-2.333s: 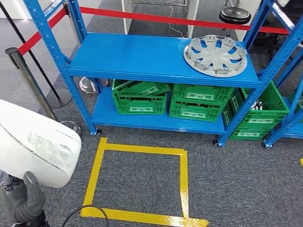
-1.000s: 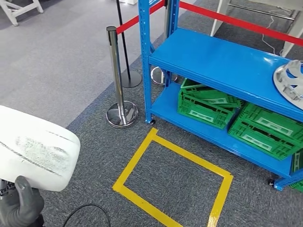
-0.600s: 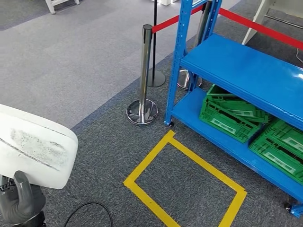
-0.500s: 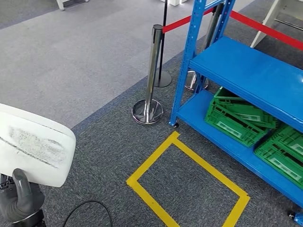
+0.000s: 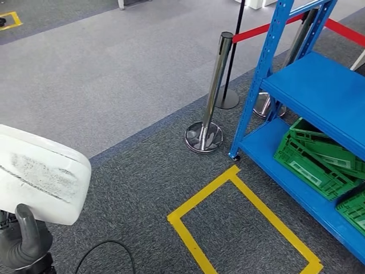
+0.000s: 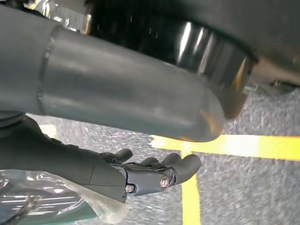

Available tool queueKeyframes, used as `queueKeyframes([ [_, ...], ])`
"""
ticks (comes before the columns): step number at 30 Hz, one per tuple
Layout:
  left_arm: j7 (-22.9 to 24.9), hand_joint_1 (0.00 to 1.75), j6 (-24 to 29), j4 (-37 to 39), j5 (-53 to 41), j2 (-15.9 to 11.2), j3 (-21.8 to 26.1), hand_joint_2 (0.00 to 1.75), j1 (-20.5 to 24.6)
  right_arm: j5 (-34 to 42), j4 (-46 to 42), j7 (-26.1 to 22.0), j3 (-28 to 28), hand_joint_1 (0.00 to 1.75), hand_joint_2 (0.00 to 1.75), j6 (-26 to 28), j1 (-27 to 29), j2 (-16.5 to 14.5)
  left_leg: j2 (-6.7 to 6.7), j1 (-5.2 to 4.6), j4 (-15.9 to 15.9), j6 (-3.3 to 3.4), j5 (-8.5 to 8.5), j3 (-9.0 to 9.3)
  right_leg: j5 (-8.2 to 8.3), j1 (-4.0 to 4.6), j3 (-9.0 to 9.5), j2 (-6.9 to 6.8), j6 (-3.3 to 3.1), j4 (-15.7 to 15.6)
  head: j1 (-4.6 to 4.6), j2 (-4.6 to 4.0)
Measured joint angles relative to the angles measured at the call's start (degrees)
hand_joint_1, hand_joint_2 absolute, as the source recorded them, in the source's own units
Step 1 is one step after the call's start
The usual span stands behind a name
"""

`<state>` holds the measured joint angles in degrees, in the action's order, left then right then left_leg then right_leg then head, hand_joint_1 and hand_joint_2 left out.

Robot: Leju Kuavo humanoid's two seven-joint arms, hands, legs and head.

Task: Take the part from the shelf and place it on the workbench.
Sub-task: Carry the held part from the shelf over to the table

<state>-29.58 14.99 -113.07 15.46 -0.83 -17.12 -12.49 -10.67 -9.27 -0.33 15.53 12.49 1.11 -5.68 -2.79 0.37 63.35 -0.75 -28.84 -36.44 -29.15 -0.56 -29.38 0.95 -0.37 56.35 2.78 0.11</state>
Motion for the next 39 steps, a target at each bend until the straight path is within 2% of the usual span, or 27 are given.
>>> queueKeyframes([
  [2,-0.03,1.75,0.58,0.03,-0.38,0.00,0.08,1.75,0.10,-0.22,0.03,-0.04,-0.01,0.00,0.00,-0.13,0.07,-0.01,1.86,0.15,7.73,-0.50,-3.58,-3.50,-0.16,0.16,0.05,-1.80,-0.28,0.02,-0.15,0.00],
  [3,-0.06,1.75,0.89,0.06,-0.42,0.00,0.23,1.75,0.08,-0.38,0.04,-0.04,-0.01,0.00,0.00,-0.20,0.07,-0.01,2.09,0.26,10.40,-0.67,-4.35,-4.66,-0.24,0.21,0.07,-2.70,-0.32,0.05,-0.14,0.00],
  [4,-0.11,1.75,1.14,0.09,-0.35,0.00,0.44,1.75,0.06,-0.55,0.04,-0.05,-0.01,0.00,0.00,-0.30,0.03,-0.01,2.23,0.33,10.89,-0.77,-3.97,-4.76,-0.33,0.23,0.11,-3.51,-0.30,0.07,-0.15,0.00],
  [5,-0.20,1.75,1.34,0.12,-0.21,-0.01,0.72,1.75,0.05,-0.73,0.04,-0.08,-0.01,0.00,0.00,-0.40,-0.01,-0.01,2.49,0.38,9.11,-0.80,-2.59,-3.73,-0.44,0.23,0.22,-4.27,-0.21,0.08,-0.15,0.00],
  [7,-0.38,1.75,1.60,0.14,0.25,-0.03,1.39,1.75,0.11,-1.09,0.04,-0.16,-0.01,0.00,0.00,-0.78,-0.11,0.01,4.43,0.21,1.24,-0.60,0.89,0.56,-0.78,0.33,0.59,-5.62,0.16,0.10,-0.16,0.00],
  [9,-0.65,1.75,1.66,0.20,0.89,-0.11,2.20,1.75,0.34,-1.50,0.04,-0.24,0.01,0.00,0.00,-1.26,-0.23,0.06,6.13,-0.15,-4.38,0.08,2.32,3.39,-1.19,0.63,0.74,-6.76,0.72,0.19,-0.11,0.00],
  [10,-0.81,1.75,1.60,0.27,1.27,-0.18,2.67,1.75,0.42,-1.66,0.04,-0.26,0.02,0.00,0.00,-1.46,-0.35,0.09,6.20,-0.36,-5.06,0.46,2.11,3.62,-1.33,0.78,0.84,-7.29,1.01,0.19,-0.05,0.00],
  [12,-1.02,1.75,1.43,0.42,1.86,-0.35,3.66,1.75,0.43,-1.89,-0.01,-0.28,0.04,0.00,0.00,-1.86,-0.72,0.14,5.04,-0.34,-5.32,1.22,2.29,3.44,-1.62,0.75,1.07,-8.13,1.55,0.17,0.04,0.00],
  [14,-1.15,1.75,1.29,0.49,2.12,-0.48,4.34,1.75,0.52,-1.99,-0.07,-0.32,0.06,0.00,0.00,-2.12,-1.02,0.17,3.90,-0.11,-5.62,1.92,2.58,3.44,-3.21,0.53,0.25,-6.12,2.10,2.13,0.15,0.00],
  [16,-1.22,1.75,1.17,0.55,2.18,-0.50,4.62,1.75,0.66,-2.02,-0.09,-0.34,0.08,0.00,0.00,-2.19,-1.06,0.24,2.77,0.01,-5.73,2.38,2.72,3.39,-6.59,0.38,-2.83,-2.65,2.38,8.64,0.42,0.00],
  [18,-1.22,1.75,1.09,0.71,2.28,-0.50,4.81,1.75,0.67,-2.02,-0.09,-0.31,0.08,0.00,0.00,-2.20,-0.98,0.31,1.39,-0.05,-5.69,2.52,2.73,3.31,-8.90,0.37,-6.68,-1.28,2.42,15.85,0.55,0.00],
  [19,-1.22,1.75,1.08,0.79,2.33,-0.50,4.89,1.75,0.67,-2.01,-0.09,-0.29,0.08,0.00,0.00,-2.21,-0.96,0.33,0.61,-0.08,-5.66,2.52,2.73,3.32,-8.50,0.38,-7.63,-1.09,2.37,17.06,0.54,0.00],
  [20,-1.23,1.75,1.08,0.85,2.39,-0.50,4.95,1.75,0.67,-2.01,-0.09,-0.23,0.08,0.00,0.00,-2.23,-0.96,0.33,-0.22,-0.09,-5.60,2.51,2.73,3.34,-6.92,0.38,-7.49,-0.90,2.28,15.93,0.54,0.00],
  [21,-1.23,1.75,1.07,0.89,2.42,-0.50,4.97,1.75,0.68,-2.01,-0.09,-0.14,0.08,0.00,0.00,-2.25,-0.99,0.34,-1.05,-0.08,-5.52,2.49,2.72,3.38,-4.54,0.35,-6.31,-0.41,2.13,12.73,0.54,0.00],
  [23,-1.25,1.75,1.03,0.94,2.38,-0.50,5.03,1.75,0.78,-2.03,-0.09,0.20,0.09,0.00,0.00,-2.36,-1.02,0.40,-2.61,-0.06,-5.24,2.29,2.67,3.26,-0.86,0.11,-3.13,2.29,1.78,4.93,0.51,0.00],
  [25,-1.26,1.75,0.87,1.06,2.14,-0.50,5.15,1.75,0.92,-2.12,-0.09,0.71,0.10,0.00,0.00,-2.64,-1.03,0.46,-4.00,0.10,-5.10,1.66,2.84,2.74,-0.19,0.02,-1.40,4.24,1.48,1.40,0.50,0.00],
  [27,-1.27,1.75,0.67,1.21,1.78,-0.52,5.32,1.75,0.99,-2.23,-0.09,1.12,0.10,0.00,0.00,-3.03,-1.09,0.50,-5.37,0.34,-5.21,0.80,3.21,2.29,-0.14,0.08,-0.97,3.35,1.01,0.96,0.52,0.00],
  [28,-1.28,1.75,0.58,1.27,1.63,-0.56,5.43,1.75,0.99,-2.31,-0.10,1.21,0.10,0.00,0.00,-3.18,-1.13,0.51,-5.04,0.32,-4.99,0.52,3.10,2.11,0.04,0.03,-0.81,2.56,0.69,0.66,0.50,0.00],
  [30,-1.28,1.75,0.43,1.42,1.43,-0.64,5.59,1.75,1.31,-2.52,-0.11,1.19,0.14,0.00,0.00,-3.40,-1.10,0.51,-2.11,0.12,-1.74,0.09,1.06,0.62,0.32,-0.09,-0.43,0.75,0.08,0.03,0.21,0.00],
  [31,-1.28,1.75,0.34,1.54,1.39,-0.66,5.64,1.75,1.51,-2.67,-0.11,1.14,0.22,0.00,0.00,-3.45,-1.06,0.52,-0.05,0.07,1.65,-0.07,-0.79,-0.90,0.29,0.04,-0.32,-0.21,-0.11,-0.05,0.08,0.00],
  [32,-1.27,1.75,0.26,1.69,1.39,-0.65,5.65,1.75,1.71,-2.79,-0.11,1.10,0.32,0.00,0.00,-3.47,-1.01,0.52,1.24,0.13,5.71,-0.26,-2.71,-2.75,0.23,0.15,-0.29,-1.18,-0.26,-0.06,-0.05,0.00],
  [33,-1.26,1.75,0.20,1.85,1.39,-0.64,5.65,1.75,1.78,-2.89,-0.11,1.07,0.42,0.00,0.00,-3.48,-0.98,0.52,1.86,0.22,9.18,-0.42,-4.04,-4.32,0.14,0.24,-0.28,-2.14,-0.34,-0.05,-0.05,0.00],
  [34,-1.25,1.75,0.16,2.01,1.39,-0.65,5.65,1.75,1.78,-2.96,-0.11,1.06,0.50,0.00,0.00,-3.48,-0.98,0.52,2.14,0.31,11.01,-0.52,-4.35,-5.07,0.06,0.29,-0.24,-3.02,-0.36,-0.04,-0.06,0.00],
  [35,-1.25,1.75,0.13,2.14,1.39,-0.66,5.65,1.75,1.76,-2.99,-0.11,1.05,0.56,0.00,0.00,-3.48,-0.99,0.52,2.36,0.37,10.50,-0.58,-3.51,-4.68,-0.04,0.31,-0.16,-3.84,-0.30,-0.03,-0.07,0.00],
  [36,-1.24,1.75,0.11,2.23,1.39,-0.66,5.65,1.75,1.76,-3.02,-0.11,1.04,0.63,0.00,0.00,-3.48,-1.01,0.52,2.80,0.41,7.63,-0.57,-1.74,-3.10,-0.17,0.31,0.01,-4.60,-0.18,-0.03,-0.07,0.00],
  [37,-1.24,1.75,0.09,2.30,1.39,-0.65,5.65,1.75,1.78,-3.03,-0.12,1.03,0.74,0.00,0.00,-3.48,-1.03,0.52,3.92,0.38,3.46,-0.50,0.20,-0.87,-0.34,0.37,0.23,-5.27,0.01,-0.02,-0.08,0.00],
  [39,-1.23,1.75,0.04,2.37,1.38,-0.64,5.65,1.75,1.92,-3.04,-0.13,1.01,0.92,0.00,0.00,-3.48,-1.04,0.54,6.37,-0.03,-3.34,0.00,2.28,2.65,-0.79,0.75,0.53,-6.40,0.55,0.11,-0.10,0.00],
])
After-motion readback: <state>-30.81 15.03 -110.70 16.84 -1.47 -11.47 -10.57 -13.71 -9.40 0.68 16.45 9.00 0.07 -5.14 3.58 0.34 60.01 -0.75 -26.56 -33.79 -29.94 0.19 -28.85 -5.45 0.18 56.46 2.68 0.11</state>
